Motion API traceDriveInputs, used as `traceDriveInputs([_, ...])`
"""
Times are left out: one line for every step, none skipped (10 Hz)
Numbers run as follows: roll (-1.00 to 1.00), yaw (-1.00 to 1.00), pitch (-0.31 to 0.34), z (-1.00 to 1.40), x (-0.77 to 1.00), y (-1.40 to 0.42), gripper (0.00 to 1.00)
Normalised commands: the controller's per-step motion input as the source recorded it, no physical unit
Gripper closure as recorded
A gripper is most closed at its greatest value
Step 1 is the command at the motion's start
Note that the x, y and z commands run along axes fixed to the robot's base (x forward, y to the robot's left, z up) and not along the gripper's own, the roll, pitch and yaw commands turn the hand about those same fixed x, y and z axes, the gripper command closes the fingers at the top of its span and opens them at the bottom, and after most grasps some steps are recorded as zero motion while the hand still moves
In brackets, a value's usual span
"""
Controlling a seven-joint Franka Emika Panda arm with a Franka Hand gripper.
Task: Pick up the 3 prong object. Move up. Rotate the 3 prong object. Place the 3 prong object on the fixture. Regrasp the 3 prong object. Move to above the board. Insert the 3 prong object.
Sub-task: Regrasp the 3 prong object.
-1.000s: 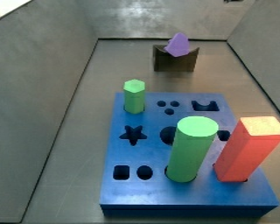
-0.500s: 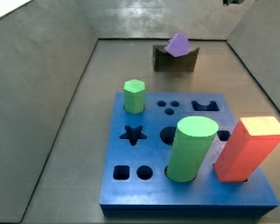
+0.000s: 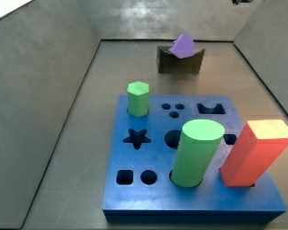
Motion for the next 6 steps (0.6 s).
traceDriveInputs([0.14, 0.05, 0.036, -0.04, 0.86, -0.06, 0.00])
traceDriveInputs([0.14, 0.06, 0.043, -0.04, 0.86, -0.05, 0.00])
traceDriveInputs([0.13, 0.07, 0.060, -0.04, 0.84, -0.05, 0.00])
traceDriveInputs([0.12, 0.07, 0.066, -0.03, 0.84, -0.05, 0.00])
traceDriveInputs([0.12, 0.07, 0.073, -0.03, 0.83, -0.05, 0.00])
traceDriveInputs([0.12, 0.07, 0.074, -0.03, 0.83, -0.05, 0.00])
